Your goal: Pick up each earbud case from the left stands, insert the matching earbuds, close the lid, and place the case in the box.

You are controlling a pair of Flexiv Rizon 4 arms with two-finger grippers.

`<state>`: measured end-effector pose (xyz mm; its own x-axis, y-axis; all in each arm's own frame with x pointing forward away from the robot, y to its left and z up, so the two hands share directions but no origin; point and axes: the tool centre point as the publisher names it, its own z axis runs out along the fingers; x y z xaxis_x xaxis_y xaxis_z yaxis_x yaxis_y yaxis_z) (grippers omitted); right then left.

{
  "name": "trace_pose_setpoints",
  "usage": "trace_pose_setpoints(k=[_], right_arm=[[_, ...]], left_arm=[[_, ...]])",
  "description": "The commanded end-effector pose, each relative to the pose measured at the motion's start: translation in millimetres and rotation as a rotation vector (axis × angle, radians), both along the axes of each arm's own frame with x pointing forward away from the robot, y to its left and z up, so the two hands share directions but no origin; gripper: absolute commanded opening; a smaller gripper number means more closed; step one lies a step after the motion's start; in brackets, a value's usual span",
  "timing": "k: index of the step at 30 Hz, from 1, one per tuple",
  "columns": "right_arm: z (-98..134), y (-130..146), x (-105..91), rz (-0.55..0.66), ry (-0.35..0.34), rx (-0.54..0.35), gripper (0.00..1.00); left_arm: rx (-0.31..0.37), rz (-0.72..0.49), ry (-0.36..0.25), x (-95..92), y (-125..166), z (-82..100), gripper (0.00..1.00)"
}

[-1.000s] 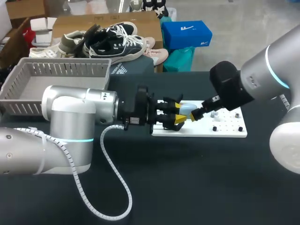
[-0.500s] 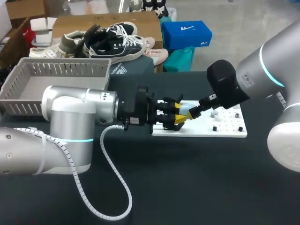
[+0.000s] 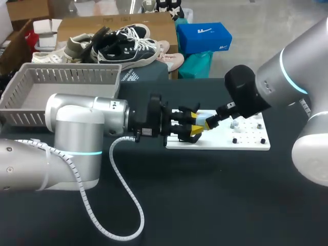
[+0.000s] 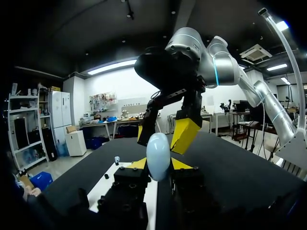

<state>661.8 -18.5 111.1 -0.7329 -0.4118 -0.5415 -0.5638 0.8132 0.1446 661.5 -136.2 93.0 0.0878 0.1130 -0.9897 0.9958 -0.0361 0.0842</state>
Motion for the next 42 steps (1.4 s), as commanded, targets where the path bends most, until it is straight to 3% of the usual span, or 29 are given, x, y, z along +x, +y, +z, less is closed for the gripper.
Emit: trace_pose_setpoints(k=[1,12,21,29,33,37,42], right_arm=[[2,2,1.1,-0.017,-0.011,-0.010,1.00],[12,1,6.9,-0.025,-0.013,0.012,1.00],[31,-5,17.0,-0.029,-0.074,-0.027,1.00],[51,-51,26.5,-0.125,-0.132,-0.121,1.00],[56,-72,33.2,-0.168,-0.158,-0.210,1.00],[52,-90,42.8,-0.210,-0.167,-0.322,1.00],[30,-105,54.8,-0.232,-0.141,-0.461,1.00]], left_arm=[[-0.002,0.003,-0.002,-2.4,0,-0.5,0.00],[-0.002,0.003,-0.002,-2.4,0,-0.5,0.00],[-0.002,0.003,-0.002,-2.4,0,-0.5,0.00],[-0.002,0.003,-0.002,-2.4,0,-0.5,0.00],[-0.002,0.003,-0.002,-2.4,0,-0.5,0.00],[-0.002,0.003,-0.002,-2.4,0,-0.5,0.00],[-0.002,0.003,-0.002,-2.4,0,-0.5,0.00]])
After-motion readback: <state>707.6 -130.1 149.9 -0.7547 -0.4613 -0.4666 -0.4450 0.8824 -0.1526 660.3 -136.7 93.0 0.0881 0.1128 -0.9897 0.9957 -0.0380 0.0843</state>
